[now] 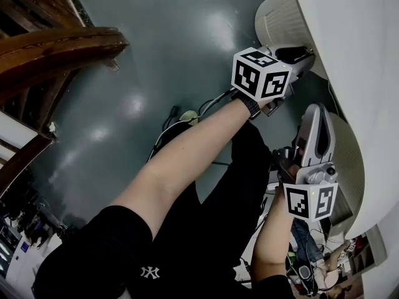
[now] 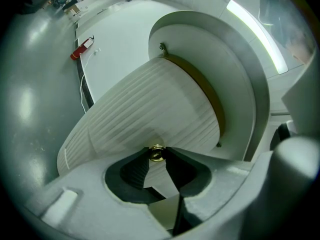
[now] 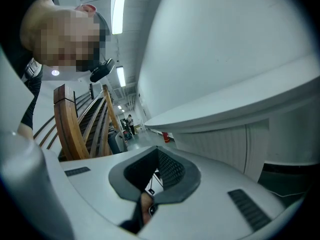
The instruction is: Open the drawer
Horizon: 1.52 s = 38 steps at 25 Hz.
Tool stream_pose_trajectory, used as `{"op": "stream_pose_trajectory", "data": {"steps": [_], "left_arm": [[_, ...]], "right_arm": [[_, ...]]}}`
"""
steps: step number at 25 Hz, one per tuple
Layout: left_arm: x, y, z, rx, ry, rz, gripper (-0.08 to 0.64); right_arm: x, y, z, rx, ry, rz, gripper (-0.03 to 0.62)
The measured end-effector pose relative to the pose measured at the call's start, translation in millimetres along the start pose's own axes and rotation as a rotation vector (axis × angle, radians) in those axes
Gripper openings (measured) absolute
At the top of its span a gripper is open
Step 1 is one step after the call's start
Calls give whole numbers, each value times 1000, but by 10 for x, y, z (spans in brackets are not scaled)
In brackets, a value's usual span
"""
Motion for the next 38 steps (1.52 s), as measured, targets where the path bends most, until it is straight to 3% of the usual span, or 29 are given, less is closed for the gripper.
{"op": "stream_pose_trajectory", "data": {"steps": [8,32,38], "left_arm": [[-97,-224,-25,11,-15,12,110],[-448,-1540,75,69,-7,114,110],[-543,-1548,106,76,-6,135,110]], "right_arm": [[50,-111,101,-4,15,18,15],[49,-388,1097,-9,39,24,15],[39,-416,1050,-12,45,32,15]]}}
Point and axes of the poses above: the fingertips, and each gripper's own axes: y forward along the fingers, z to its left, x out of its top, the point moved 9 cm from there along -y, backward along the fingers, and after that the axes turned 10 degrees about x, right-handed, at the moved point
